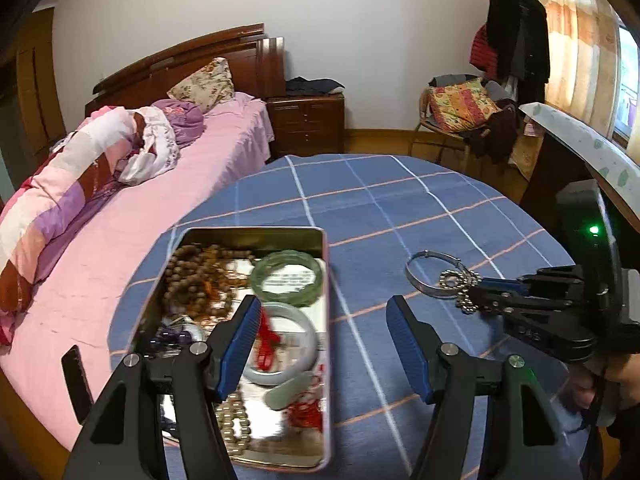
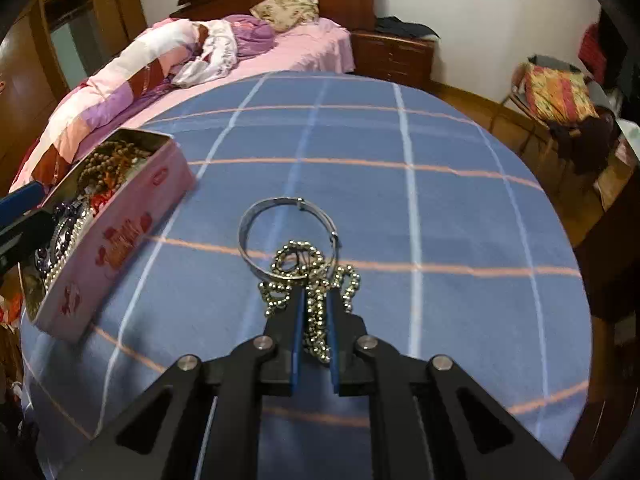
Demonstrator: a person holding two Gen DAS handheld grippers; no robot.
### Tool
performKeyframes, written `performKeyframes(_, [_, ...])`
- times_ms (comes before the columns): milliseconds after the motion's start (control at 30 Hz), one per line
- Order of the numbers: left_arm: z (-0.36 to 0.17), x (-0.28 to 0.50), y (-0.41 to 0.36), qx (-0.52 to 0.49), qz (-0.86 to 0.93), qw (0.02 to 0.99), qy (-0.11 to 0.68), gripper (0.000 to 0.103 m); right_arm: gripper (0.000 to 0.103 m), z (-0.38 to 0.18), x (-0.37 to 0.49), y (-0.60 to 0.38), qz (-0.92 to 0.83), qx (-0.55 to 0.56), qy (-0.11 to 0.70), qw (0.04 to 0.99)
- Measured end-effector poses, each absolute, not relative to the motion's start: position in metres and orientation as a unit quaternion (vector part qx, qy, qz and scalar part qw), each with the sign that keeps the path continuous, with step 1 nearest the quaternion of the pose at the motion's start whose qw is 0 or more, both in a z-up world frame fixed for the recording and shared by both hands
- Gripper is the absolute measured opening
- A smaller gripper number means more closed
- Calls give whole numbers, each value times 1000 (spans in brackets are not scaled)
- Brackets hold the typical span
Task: Organize jewelry
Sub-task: 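Move the right tool to the silver bangle and grasp its bead chain, then grasp the silver bangle with the left tool while the right tool regrasps the bead chain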
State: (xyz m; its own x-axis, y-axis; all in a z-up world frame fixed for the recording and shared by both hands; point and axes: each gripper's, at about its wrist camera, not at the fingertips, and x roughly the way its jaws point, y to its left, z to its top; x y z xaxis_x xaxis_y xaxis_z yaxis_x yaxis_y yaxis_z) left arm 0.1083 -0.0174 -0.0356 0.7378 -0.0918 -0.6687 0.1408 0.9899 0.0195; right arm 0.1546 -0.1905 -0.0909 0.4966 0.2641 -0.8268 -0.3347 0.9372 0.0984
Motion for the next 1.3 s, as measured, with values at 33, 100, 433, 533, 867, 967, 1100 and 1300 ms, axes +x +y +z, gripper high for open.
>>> performKeyframes(33, [-36,109,-21,36,-65,931,357,65,13,-91,151,-196,175,-34,473,863])
performKeyframes(100, [-36,109,-28,39,-70,931,356,65,13,-91,143,-198,183,-29,475,860])
performKeyframes(433, [-50,123,-72,59,-99,920,374,65,23,-95,107,-183,243,-60,475,844])
performKeyframes(533, [-60,132,-87,64,-108,914,385,65,25,-96,106,-191,234,-53,469,850])
performKeyframes(867, [-94,158,-107,68,-125,886,441,33,56,-95,105,-202,190,-47,446,873])
performKeyframes(967, [-99,159,-111,72,-131,883,445,17,56,-96,103,-203,190,-47,442,875])
performKeyframes(1100, [-91,152,-108,57,-144,885,439,2,61,-93,101,-211,182,-38,434,882])
performKeyframes(1300, [-57,137,-91,36,-143,906,398,2,62,-92,100,-207,190,-40,431,881])
